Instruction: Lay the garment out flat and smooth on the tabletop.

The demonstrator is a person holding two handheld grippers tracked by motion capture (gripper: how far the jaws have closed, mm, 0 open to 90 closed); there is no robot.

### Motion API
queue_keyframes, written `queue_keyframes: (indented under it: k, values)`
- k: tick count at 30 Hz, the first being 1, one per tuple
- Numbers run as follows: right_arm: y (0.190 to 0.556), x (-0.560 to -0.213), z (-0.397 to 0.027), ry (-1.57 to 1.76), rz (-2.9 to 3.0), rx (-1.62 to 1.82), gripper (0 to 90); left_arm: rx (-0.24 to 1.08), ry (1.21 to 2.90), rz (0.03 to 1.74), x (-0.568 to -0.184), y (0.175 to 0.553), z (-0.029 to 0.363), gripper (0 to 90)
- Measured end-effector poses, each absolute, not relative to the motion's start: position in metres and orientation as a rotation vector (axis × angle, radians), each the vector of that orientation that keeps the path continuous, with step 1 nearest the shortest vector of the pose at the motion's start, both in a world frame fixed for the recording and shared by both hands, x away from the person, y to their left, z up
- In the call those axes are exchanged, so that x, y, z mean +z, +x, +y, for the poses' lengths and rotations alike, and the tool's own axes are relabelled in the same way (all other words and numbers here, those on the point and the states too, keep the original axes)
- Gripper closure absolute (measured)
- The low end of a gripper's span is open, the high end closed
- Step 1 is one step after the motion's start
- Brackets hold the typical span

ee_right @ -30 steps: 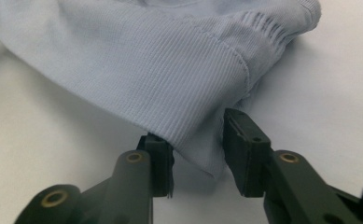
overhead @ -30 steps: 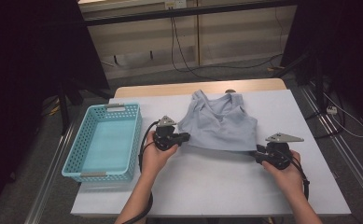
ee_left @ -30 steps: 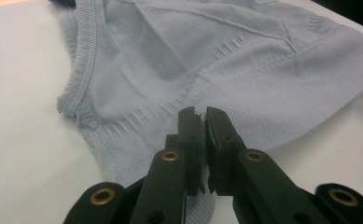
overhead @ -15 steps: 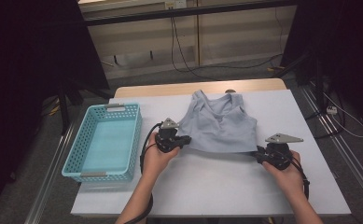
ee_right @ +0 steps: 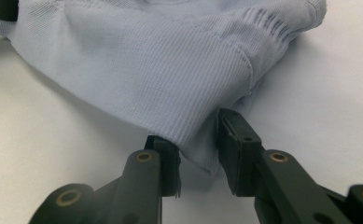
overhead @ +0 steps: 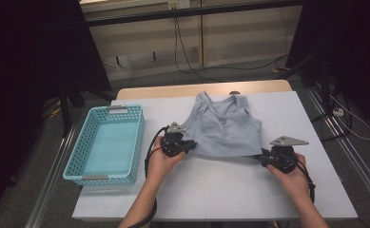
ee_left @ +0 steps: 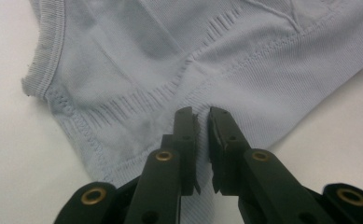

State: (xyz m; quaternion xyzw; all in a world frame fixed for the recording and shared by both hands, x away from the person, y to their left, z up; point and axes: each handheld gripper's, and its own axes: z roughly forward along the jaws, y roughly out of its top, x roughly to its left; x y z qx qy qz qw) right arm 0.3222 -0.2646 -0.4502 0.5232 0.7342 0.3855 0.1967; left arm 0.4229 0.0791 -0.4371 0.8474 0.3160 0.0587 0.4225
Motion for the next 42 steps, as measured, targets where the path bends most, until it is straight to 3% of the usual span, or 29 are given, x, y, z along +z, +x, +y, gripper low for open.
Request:
queue_keyframes:
  k: [6, 19, 29, 31, 34, 39, 42]
  values:
    - [0.322, -0.451, -0.266, 1.467, 2.054, 1.077, 71.2, 0.130, 2.141, 0.777, -0.438, 0.421, 0.074, 80.9]
    - [0.321, -0.451, -0.269, 1.482, 2.050, 1.082, 72.9, 0.112, 2.123, 0.809, -0.433, 0.422, 0.077, 88.4]
    - [0.320, -0.452, -0.270, 1.479, 2.070, 1.070, 82.8, 0.143, 2.060, 0.822, -0.421, 0.426, 0.089, 88.6]
    - [0.320, -0.451, -0.271, 1.480, 2.065, 1.073, 81.7, 0.157, 2.043, 0.830, -0.420, 0.427, 0.092, 88.6]
    - [0.319, -0.452, -0.271, 1.487, 2.057, 1.035, 71.9, 0.172, 2.033, 0.841, -0.421, 0.430, 0.095, 88.6]
    - [0.319, -0.453, -0.267, 1.463, 2.083, 1.048, 72.2, 0.205, 2.030, 0.856, -0.425, 0.435, 0.096, 88.6]
    - [0.319, -0.452, -0.265, 1.445, 2.090, 1.045, 77.7, 0.204, 2.044, 0.855, -0.430, 0.438, 0.094, 88.6]
